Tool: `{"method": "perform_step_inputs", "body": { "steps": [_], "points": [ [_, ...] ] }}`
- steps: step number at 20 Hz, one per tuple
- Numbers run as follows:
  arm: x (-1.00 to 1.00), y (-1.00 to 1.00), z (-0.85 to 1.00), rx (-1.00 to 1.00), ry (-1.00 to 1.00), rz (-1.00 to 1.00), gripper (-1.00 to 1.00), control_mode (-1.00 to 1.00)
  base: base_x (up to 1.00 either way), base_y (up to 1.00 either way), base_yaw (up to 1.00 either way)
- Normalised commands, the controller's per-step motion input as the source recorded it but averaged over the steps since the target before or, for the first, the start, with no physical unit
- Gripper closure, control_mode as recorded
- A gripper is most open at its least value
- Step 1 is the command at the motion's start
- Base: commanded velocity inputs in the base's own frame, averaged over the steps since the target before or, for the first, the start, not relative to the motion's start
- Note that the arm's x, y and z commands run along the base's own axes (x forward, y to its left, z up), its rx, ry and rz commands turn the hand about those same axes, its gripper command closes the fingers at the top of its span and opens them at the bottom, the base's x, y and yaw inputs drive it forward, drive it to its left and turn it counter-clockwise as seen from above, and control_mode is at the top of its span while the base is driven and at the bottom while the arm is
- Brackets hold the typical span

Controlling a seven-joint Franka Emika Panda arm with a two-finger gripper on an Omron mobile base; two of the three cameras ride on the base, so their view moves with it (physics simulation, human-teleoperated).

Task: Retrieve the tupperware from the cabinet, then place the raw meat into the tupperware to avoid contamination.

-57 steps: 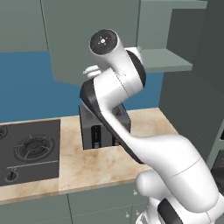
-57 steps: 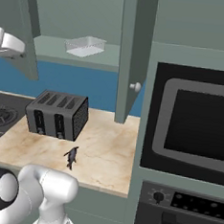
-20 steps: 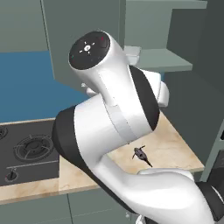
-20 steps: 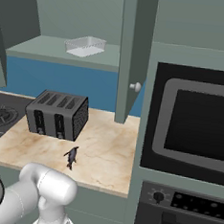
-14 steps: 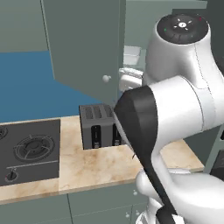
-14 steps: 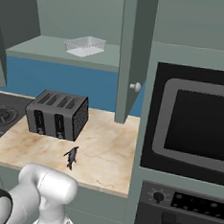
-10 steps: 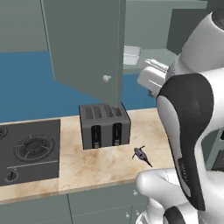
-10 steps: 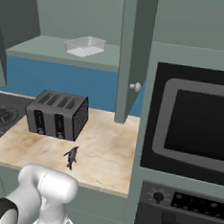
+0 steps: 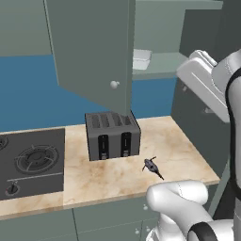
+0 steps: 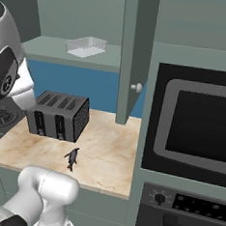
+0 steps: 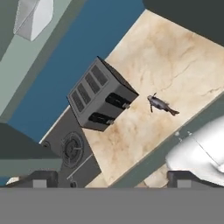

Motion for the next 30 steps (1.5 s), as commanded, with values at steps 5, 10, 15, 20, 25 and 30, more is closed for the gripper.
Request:
{"method": "perform_step_inputs", "body": {
  "steps": [5, 10, 15, 20, 25, 30],
  "points": [
    [0.99, 0.08, -0.26, 0.12, -0.02, -0.01, -1.0, -1.0, 0.0, 0.0, 0.0],
    [0.9, 0.26, -0.22, 0.16, 0.0, -0.04, -1.0, -1.0, 0.0, 0.0, 0.0],
    [0.55, 0.49, -0.1, 0.21, 0.0, -0.01, -1.0, -1.0, 0.0, 0.0, 0.0],
    [0.27, 0.5, -0.02, 0.25, 0.04, 0.05, -1.0, -1.0, 0.0, 0.0, 0.0],
    [0.13, 0.58, 0.0, 0.24, 0.14, 0.15, -1.0, -1.0, 0.0, 0.0, 0.0],
    [0.01, 0.6, 0.13, 0.12, 0.25, 0.25, -1.0, -1.0, 0.0, 0.0, 0.0]
  ]
}}
